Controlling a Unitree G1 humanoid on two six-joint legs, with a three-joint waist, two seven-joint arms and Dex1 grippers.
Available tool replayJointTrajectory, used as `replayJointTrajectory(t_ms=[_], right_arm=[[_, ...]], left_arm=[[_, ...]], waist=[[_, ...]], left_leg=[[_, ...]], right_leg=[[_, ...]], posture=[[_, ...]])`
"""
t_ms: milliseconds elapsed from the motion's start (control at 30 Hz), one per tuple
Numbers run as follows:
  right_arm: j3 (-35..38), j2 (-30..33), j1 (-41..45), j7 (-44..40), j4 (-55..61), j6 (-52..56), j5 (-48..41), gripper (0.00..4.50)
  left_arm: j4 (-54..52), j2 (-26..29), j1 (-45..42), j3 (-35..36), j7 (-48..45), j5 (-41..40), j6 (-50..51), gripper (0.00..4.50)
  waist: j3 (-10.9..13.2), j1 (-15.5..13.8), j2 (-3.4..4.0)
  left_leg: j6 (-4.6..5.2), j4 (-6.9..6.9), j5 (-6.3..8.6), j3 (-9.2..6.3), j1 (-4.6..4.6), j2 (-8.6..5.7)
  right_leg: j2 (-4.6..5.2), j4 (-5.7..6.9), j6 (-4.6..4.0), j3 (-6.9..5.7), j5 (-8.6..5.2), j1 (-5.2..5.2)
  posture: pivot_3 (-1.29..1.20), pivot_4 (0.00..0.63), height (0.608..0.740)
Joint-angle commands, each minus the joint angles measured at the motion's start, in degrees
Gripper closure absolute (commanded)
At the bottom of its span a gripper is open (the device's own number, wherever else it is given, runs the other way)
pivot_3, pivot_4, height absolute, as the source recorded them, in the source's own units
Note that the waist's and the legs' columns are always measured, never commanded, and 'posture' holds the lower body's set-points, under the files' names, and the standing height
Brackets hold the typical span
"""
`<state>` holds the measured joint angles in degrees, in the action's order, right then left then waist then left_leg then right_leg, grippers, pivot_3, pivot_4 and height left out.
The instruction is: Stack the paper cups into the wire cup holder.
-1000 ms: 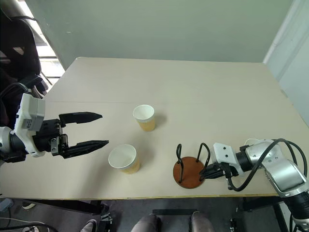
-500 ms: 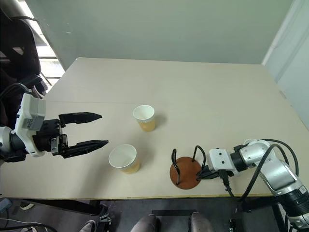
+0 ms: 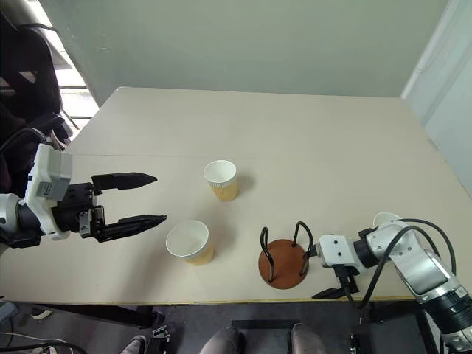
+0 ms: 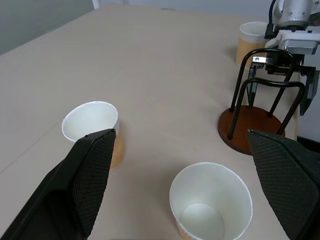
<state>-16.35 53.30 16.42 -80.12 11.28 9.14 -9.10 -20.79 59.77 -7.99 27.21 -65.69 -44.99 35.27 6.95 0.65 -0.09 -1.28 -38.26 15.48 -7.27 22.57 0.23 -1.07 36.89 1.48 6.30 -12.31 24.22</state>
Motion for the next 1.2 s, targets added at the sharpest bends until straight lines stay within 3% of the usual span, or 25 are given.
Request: replayJointTrajectory(t_ms=[33,433,633,767,967,1200], right_arm=[[4.1,3.97,0.14,-0.56,2.15,-2.36,0.52,0.02],[14.41,13.02,-0.89,-2.35,2.82,-5.98,-3.74,0.02],[18.65,17.18,11.48,-2.62,3.02,0.11,-6.89,0.02],[19.82,20.79,15.1,-1.35,2.73,3.63,-4.8,0.02],[27.72,25.41,5.91,-0.97,4.3,9.26,-4.94,0.02],[38.19,24.92,-7.38,-1.87,10.7,14.45,-5.13,0.02]], left_arm=[[0.42,0.92,-1.75,-0.09,-1.01,-0.02,-1.16,0.0],[5.73,0.51,-8.79,-8.09,-5.63,2.37,-3.67,0.0],[8.02,-0.64,-16.97,-13.79,-8.59,4.29,-7.08,0.0],[8.57,-1.82,-21.08,-16.78,-10.63,4.64,-7.98,0.0],[9.94,-2.15,-23.33,-19.26,-13.64,5.09,-8.54,0.0],[11.03,-3.22,-26.51,-20.32,-15.8,4.21,-8.14,0.0]], waist=[[0.02,0.0,-0.03],[0.07,-0.19,-0.07],[0.12,-0.17,0.01],[0.11,-0.26,-0.01],[0.13,-0.87,0.01],[0.13,-0.97,0.01]], left_leg=[[0.0,0.0,0.0,0.0,0.0,0.0],[-0.03,0.06,0.02,-0.02,0.07,0.0],[0.0,0.0,-0.03,0.01,0.33,-0.05],[0.02,0.05,-0.03,-0.05,0.34,-0.02],[0.09,0.05,0.0,-0.05,0.51,-0.03],[0.09,0.01,0.01,-0.02,0.55,-0.04]], right_leg=[[0.0,0.0,0.0,0.0,0.0,0.0],[0.0,-0.05,-0.01,0.01,-0.01,0.06],[0.0,-0.05,0.09,0.06,0.05,0.29],[0.0,-0.07,0.11,0.03,0.06,0.28],[0.04,-0.21,0.74,0.02,0.25,0.3],[0.04,-0.29,0.91,0.03,0.08,0.28]], posture=[[0.0,0.15,0.74],[0.0,0.15,0.74],[0.0,0.15,0.74],[0.0,0.15,0.74],[0.0,0.15,0.74],[0.0,0.15,0.74]])
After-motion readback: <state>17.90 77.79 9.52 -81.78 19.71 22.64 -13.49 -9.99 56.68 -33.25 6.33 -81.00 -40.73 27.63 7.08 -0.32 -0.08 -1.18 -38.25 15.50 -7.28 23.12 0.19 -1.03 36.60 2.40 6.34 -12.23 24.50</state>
